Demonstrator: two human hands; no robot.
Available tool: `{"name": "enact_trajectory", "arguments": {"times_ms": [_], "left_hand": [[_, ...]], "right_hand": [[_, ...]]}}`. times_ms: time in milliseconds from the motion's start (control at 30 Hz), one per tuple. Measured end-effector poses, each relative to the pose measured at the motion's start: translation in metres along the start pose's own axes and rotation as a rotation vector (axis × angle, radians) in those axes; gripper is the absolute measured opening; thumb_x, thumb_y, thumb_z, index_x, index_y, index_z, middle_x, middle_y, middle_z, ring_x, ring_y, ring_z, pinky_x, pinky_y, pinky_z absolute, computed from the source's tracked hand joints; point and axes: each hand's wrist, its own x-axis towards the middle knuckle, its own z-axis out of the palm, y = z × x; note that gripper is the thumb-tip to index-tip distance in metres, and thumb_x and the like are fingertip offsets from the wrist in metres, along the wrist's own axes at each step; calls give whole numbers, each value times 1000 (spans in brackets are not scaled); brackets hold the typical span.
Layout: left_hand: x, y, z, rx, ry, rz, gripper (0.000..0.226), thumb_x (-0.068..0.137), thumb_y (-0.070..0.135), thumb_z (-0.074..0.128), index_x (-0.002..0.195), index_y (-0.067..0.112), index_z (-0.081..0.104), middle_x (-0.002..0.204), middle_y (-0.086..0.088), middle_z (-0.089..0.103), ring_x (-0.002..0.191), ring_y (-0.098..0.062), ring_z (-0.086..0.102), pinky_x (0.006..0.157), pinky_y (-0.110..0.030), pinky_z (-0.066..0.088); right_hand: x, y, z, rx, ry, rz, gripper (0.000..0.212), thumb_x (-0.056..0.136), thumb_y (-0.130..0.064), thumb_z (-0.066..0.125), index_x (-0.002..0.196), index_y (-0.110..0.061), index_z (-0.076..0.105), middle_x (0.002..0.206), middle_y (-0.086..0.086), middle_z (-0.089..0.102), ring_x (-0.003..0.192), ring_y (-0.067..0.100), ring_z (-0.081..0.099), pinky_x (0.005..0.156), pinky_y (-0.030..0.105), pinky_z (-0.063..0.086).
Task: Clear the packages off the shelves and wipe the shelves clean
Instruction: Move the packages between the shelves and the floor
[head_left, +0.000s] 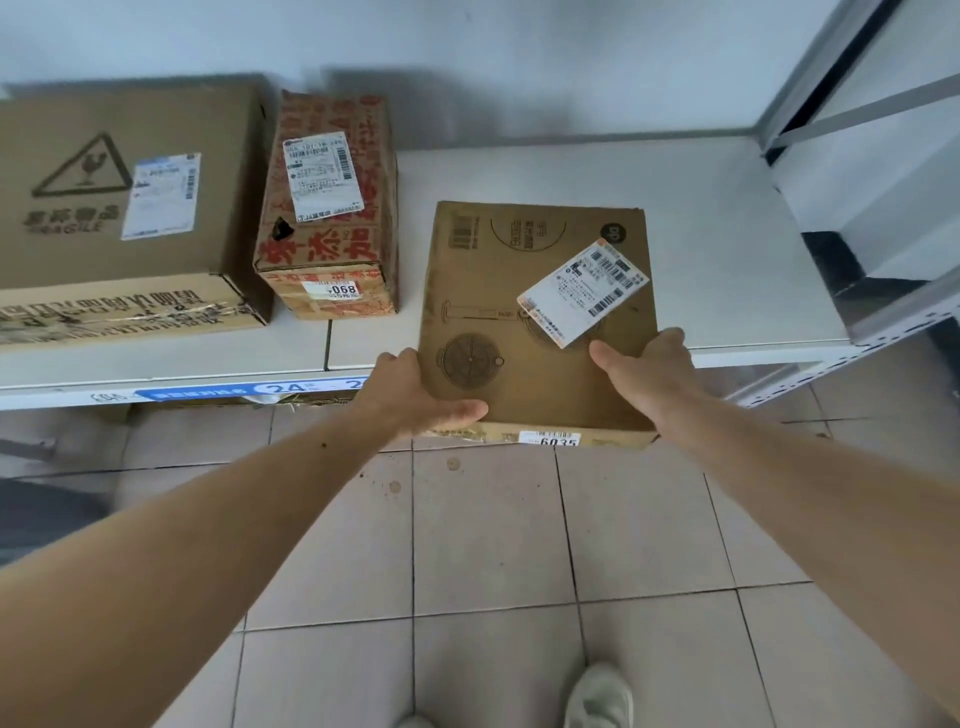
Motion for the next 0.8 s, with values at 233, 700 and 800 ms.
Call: {"name": "enact_trajectory", "arguments": {"times_ms": [233,700,800], "left_hand": [[62,12,-9,-126,62,-41,109,30,73,82,119,14,58,114,-1,61,102,-19,61,90,-37,56],[139,48,-13,-165,150,-174,95,49,60,89,124,14,53,115,-2,62,107,-23,57,96,-43,50],[143,50,-16,-185,141,-192,91,51,57,90,123,16,54,115,-2,63,107,-23,58,95,-44,51]], "right_hand": [[66,-38,11,-21,-1,-93,80,90,-45,66,148,-7,26,147,10,42,132,29,46,104,39,42],[157,-74,22,-42,-24,-154,81,90,-46,66,148,-6,26,151,12,38,137,30,43,108,39,38],[166,-76,28,-63,-42,-152,81,89,-47,66,147,-6,27,150,12,40,136,31,43,111,42,39]]}}
